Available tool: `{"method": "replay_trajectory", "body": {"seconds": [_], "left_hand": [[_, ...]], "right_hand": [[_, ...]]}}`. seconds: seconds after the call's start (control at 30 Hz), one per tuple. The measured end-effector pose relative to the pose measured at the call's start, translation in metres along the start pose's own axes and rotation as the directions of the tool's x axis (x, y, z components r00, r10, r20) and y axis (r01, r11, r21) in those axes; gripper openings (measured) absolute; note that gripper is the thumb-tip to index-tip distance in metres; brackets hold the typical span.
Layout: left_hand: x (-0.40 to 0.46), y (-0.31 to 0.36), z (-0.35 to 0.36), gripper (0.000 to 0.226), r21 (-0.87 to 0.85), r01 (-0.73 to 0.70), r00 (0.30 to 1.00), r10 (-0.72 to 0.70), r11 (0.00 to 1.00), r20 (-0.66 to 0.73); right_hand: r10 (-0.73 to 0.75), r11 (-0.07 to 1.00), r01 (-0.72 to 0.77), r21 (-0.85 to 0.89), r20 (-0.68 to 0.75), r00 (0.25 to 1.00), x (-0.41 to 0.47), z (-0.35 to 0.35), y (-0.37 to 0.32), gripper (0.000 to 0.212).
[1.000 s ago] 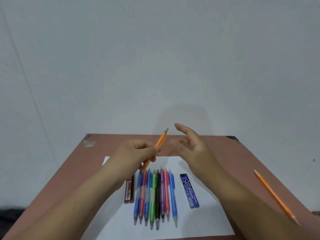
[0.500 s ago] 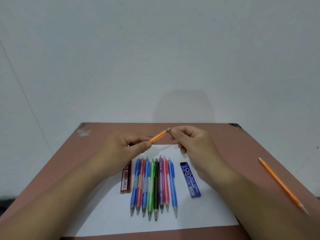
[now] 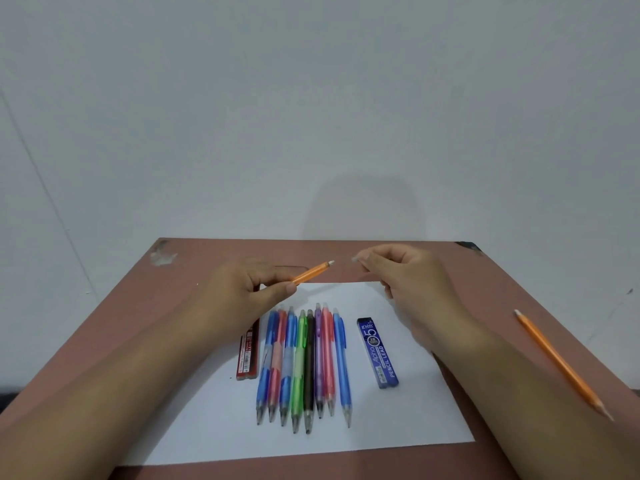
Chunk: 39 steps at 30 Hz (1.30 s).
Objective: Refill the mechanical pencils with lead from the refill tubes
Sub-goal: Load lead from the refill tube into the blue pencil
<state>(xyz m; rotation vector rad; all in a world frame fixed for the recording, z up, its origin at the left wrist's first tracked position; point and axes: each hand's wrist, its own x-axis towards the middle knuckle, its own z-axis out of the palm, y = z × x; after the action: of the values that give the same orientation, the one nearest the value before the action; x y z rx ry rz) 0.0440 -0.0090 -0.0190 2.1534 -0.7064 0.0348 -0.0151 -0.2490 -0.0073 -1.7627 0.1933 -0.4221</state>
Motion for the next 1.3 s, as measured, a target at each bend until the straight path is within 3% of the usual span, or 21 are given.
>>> {"method": "replay_trajectory", "body": {"seconds": [0.13,0.3,0.83,0.97,1.1,1.3], "left_hand": [[0.003,-0.007,-0.001,0.020,0.004,-0.023,1.000,0.023,1.000,-0.020],[0.002,-0.005,0.000,0.013,0.028,-0.018,1.000,0.018,0.999,-0.014],[0.001,-0.005,0.000,0.013,0.080,0.009,1.000,-0.011,0.997,0.024],[-0.001,-0.002,0.000,0.015,0.064,-0.008,1.000,0.006,0.998,0.019],[-0.002,0.000,0.001,0.017,0.061,-0.028,1.000,0.027,0.998,0.016],[0.000,-0.004,0.002,0.018,0.067,-0.063,0.998,0.061,0.996,0.033]], "right_hand": [[-0.124,0.870,0.146,-0.471,0.076,0.989,0.006,-0.014,0.007,0.016],[-0.161,0.709,0.279,-0.648,0.237,0.958,0.003,-0.009,0.012,0.013],[-0.076,0.722,0.222,-0.655,0.244,0.967,0.000,-0.008,0.014,0.010],[-0.220,0.832,0.280,-0.480,0.178,0.959,-0.005,-0.008,0.008,0.015],[-0.256,0.902,0.303,-0.309,0.185,0.949,-0.011,0.000,0.003,0.010],[-0.240,0.919,0.287,-0.268,0.197,0.951,-0.012,0.001,0.001,0.009]]}}
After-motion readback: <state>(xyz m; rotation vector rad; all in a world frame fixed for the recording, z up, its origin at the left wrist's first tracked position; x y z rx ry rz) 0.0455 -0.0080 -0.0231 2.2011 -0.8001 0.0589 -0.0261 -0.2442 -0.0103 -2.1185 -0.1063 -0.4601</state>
